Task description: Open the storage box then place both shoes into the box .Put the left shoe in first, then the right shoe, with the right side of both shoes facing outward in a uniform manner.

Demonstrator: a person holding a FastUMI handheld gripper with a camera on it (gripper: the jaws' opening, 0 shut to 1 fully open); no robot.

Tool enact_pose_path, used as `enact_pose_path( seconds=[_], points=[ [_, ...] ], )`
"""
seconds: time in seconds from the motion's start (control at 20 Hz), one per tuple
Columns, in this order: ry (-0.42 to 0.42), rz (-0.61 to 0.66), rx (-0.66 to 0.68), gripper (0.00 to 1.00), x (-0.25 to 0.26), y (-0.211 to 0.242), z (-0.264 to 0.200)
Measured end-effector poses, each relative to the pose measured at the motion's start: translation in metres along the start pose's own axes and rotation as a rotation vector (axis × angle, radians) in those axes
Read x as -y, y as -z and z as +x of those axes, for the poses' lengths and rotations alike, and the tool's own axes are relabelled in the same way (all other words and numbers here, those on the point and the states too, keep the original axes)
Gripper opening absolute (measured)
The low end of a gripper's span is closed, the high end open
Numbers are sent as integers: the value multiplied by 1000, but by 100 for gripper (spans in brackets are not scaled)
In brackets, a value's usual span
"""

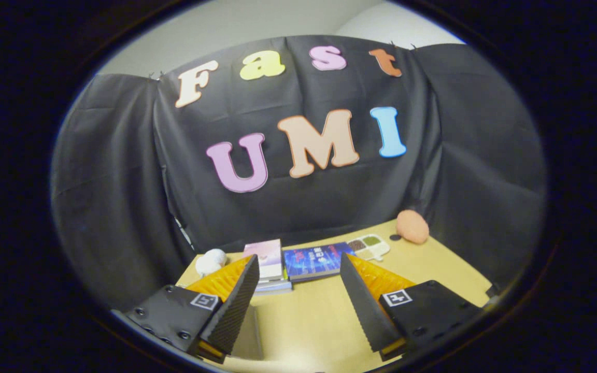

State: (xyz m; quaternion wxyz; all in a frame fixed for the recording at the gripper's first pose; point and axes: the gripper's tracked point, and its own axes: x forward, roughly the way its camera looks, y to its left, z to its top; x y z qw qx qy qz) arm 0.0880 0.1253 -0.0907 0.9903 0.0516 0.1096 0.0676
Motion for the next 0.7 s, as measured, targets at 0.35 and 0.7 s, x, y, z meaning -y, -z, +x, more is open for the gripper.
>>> enact_pose_path(
  seconds=[0.35, 0.7],
  points=[
    [-90, -14, 48, 98, 55, -32, -6],
    [-113, -33, 42, 98, 97, -33, -21]
  ],
)
